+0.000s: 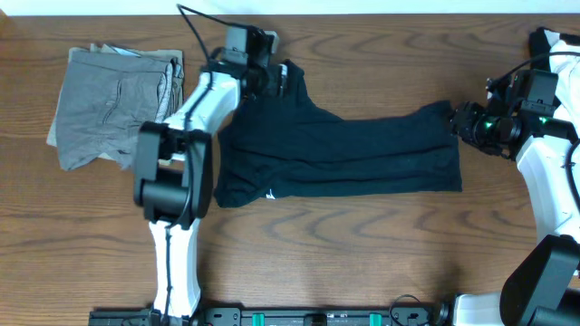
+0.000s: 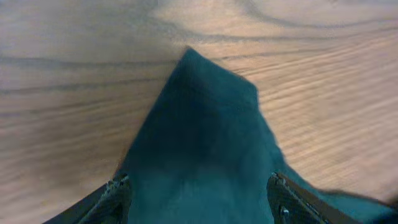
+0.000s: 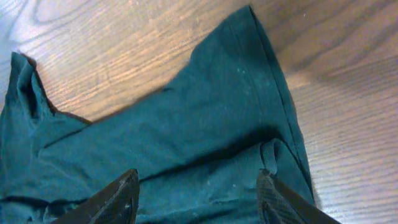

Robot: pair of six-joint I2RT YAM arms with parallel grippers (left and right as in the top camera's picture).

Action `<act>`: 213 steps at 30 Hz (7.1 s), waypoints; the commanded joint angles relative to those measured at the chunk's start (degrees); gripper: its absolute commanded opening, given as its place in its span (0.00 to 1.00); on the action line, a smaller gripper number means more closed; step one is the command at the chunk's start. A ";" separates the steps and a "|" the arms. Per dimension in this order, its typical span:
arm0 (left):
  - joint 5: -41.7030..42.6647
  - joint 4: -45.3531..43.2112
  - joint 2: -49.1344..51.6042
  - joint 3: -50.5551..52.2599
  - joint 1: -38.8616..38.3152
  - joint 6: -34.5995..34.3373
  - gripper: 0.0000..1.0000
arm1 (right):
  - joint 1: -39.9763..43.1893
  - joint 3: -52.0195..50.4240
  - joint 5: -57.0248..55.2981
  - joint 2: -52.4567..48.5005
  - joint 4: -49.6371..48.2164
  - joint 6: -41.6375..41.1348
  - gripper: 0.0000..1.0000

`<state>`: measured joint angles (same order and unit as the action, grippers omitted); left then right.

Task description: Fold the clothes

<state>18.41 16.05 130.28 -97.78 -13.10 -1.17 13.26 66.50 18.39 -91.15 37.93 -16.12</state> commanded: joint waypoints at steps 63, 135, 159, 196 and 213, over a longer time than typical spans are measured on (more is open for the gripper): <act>-15.06 29.00 -12.28 -0.81 0.44 7.56 0.06 | 0.17 0.24 -2.27 -27.93 -38.71 6.29 0.65; -12.41 62.64 -15.63 -0.81 0.42 2.95 0.21 | 3.45 0.31 -12.59 -2.71 7.10 2.84 0.20; -12.48 59.93 -15.63 -0.81 0.44 3.02 0.46 | 7.69 0.24 6.49 -18.71 2.73 23.50 0.73; -12.48 59.69 -20.50 -1.14 6.34 2.99 0.46 | -17.05 6.62 -6.67 -3.06 16.06 12.68 0.01; -12.41 58.69 -21.42 -1.14 7.67 2.25 0.54 | -36.54 7.32 -4.68 -11.52 4.13 11.80 0.30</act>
<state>5.82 74.54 109.82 -98.87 -5.52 1.45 -23.81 73.23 13.39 -103.79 42.30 -5.48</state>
